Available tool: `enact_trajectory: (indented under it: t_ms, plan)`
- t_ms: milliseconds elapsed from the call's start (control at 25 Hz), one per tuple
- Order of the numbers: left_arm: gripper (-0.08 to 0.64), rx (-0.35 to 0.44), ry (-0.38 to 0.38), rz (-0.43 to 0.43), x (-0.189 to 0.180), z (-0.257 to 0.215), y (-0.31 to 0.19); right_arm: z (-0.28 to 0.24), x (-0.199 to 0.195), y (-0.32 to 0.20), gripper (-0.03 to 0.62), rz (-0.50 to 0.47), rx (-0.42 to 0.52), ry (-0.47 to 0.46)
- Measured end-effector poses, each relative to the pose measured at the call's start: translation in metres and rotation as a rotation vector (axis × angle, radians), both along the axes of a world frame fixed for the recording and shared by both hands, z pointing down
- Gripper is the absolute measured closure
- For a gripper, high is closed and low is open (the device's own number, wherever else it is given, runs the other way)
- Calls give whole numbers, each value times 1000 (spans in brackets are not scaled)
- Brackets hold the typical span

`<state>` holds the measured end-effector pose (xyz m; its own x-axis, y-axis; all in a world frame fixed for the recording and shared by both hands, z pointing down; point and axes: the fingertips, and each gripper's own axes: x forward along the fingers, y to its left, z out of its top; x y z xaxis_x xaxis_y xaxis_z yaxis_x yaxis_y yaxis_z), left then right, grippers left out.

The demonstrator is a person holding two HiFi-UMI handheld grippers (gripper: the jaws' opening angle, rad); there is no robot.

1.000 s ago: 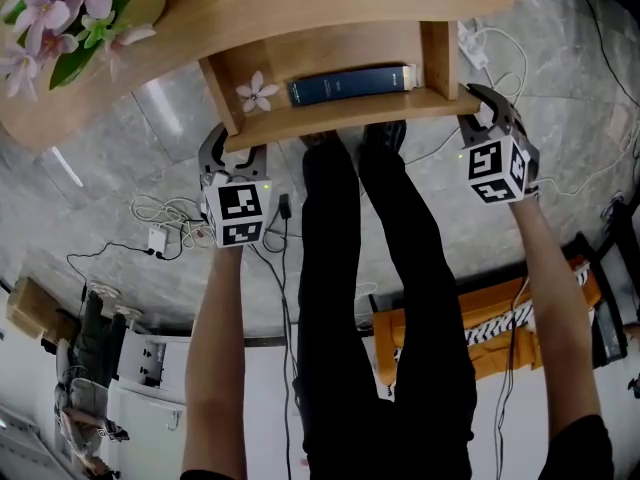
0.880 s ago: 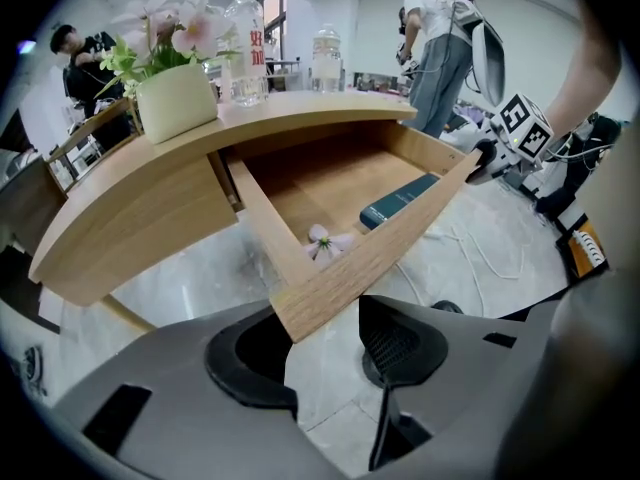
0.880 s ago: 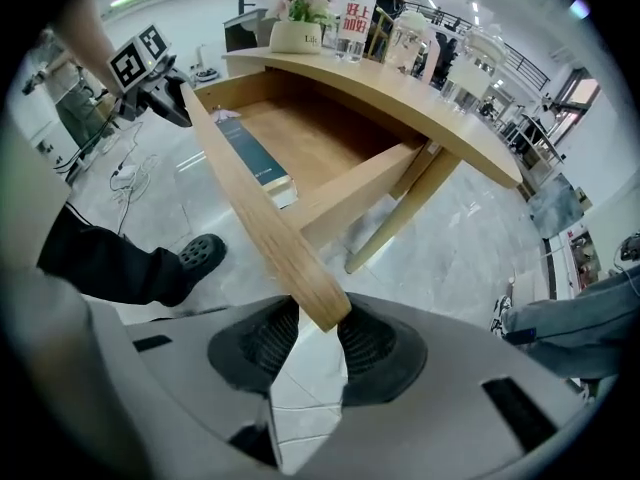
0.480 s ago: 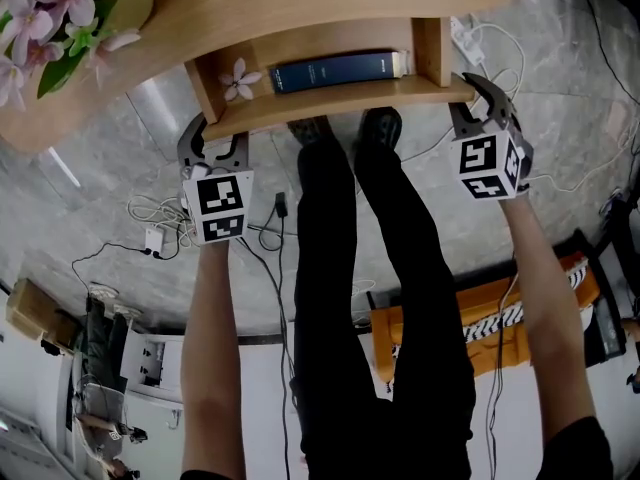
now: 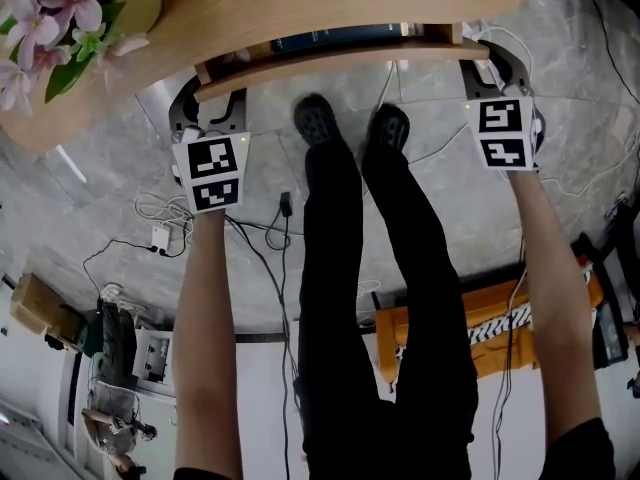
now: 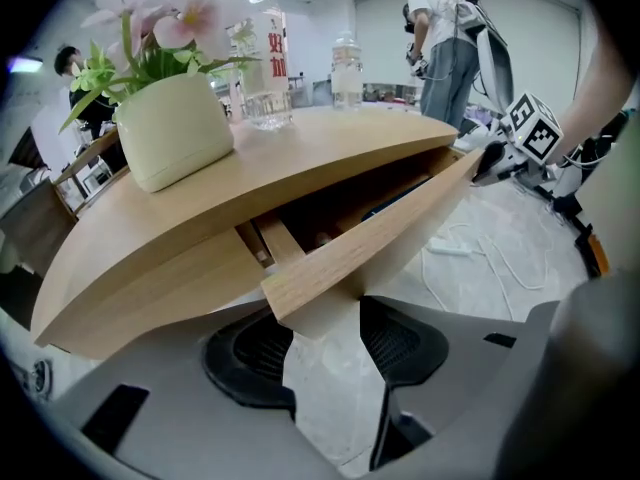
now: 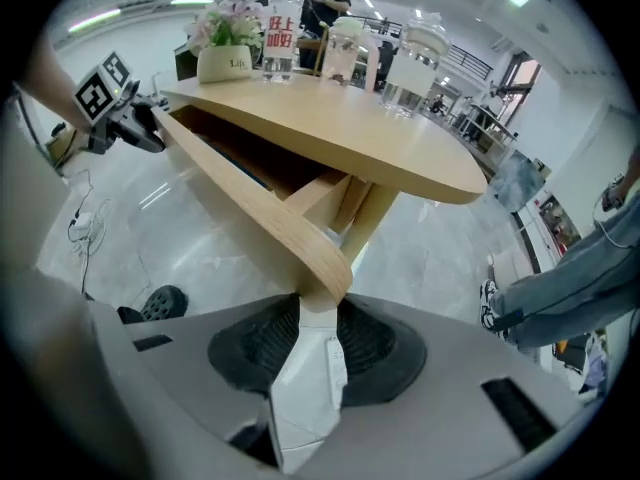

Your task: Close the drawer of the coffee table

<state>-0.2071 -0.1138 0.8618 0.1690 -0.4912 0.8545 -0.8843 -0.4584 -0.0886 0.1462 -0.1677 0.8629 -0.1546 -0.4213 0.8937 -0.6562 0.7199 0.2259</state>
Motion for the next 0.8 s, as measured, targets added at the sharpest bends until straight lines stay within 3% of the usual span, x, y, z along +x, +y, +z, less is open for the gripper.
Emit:
enact_trajectory:
  t_ms: [200,440,800]
  plan:
    - [341,3,14,-87,-4,5,-9,2,-1,-9,492,70,21,-26]
    - [357,39,118,-324,-13,3,-26,0,-7,-30,494,105,48,-44]
    - [365,48,151,-417,-17,3,-49,-2,-10,-56,499,169,99,-60]
